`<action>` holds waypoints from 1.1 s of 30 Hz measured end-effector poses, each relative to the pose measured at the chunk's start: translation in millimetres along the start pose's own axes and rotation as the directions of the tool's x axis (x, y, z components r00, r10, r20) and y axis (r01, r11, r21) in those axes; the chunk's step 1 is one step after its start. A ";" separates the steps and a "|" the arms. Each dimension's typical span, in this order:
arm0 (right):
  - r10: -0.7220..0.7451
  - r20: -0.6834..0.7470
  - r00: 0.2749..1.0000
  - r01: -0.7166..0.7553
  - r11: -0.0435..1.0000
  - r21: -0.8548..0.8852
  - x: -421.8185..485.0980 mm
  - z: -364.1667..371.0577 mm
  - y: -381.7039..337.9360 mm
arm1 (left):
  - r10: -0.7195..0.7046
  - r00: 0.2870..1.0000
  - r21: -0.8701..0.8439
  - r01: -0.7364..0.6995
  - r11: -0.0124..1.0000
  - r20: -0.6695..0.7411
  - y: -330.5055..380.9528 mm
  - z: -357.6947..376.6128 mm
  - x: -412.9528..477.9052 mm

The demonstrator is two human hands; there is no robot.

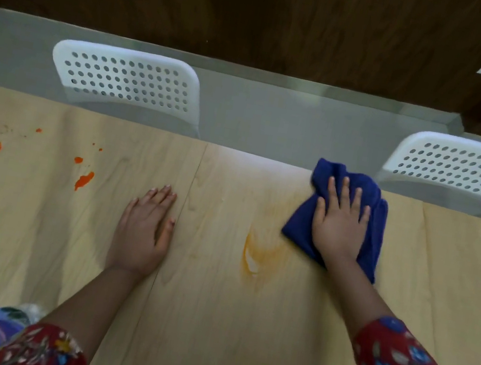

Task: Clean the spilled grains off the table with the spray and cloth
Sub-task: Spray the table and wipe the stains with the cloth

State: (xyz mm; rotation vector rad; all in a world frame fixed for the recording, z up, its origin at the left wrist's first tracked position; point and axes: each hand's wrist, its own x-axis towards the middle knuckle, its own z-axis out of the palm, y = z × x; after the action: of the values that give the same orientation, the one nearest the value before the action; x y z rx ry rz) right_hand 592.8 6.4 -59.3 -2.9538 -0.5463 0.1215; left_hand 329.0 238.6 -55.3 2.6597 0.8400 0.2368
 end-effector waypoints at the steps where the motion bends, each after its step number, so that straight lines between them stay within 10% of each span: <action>1: 0.001 0.001 1.000 -0.001 1.000 0.014 10.7 0.7 -19.2 | 0.002 1.000 -0.009 -0.002 1.000 -0.001 0.0 0.0 0.8; 5: -0.340 0.039 0.940 0.338 0.939 0.059 -27.6 14.3 -100.0 | -0.001 1.000 -0.013 0.001 1.000 0.019 -1.5 0.6 -0.7; 9: -0.707 0.154 0.690 0.696 0.707 0.124 -108.3 9.6 -64.2 | -0.005 1.000 -0.022 0.005 1.000 0.016 -1.9 0.7 -0.5; 16: -0.226 0.034 0.974 0.225 0.974 0.029 6.4 3.7 -60.0 | -0.001 1.000 -0.030 0.001 1.000 0.007 -3.0 2.4 0.1; 23: -0.735 0.139 0.664 0.723 0.678 0.132 -97.5 15.9 -98.2 | -0.014 1.000 -0.027 0.015 1.000 0.017 -2.3 3.1 -0.3; 28: -0.410 0.057 0.910 0.408 0.912 0.048 9.1 13.6 -114.5 | -0.021 1.000 -0.049 0.021 0.999 0.007 -3.5 3.4 -1.1; 33: -0.511 0.056 0.858 0.502 0.856 0.122 -53.5 26.4 -167.4 | -0.020 1.000 -0.086 0.019 0.996 -0.011 -4.1 4.6 -1.3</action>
State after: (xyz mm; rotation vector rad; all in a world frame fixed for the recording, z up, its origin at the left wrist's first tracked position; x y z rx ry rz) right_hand 481.7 145.0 -57.8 -2.6042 -1.2673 0.2132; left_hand 326.9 239.7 -61.1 2.5717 0.8404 0.2776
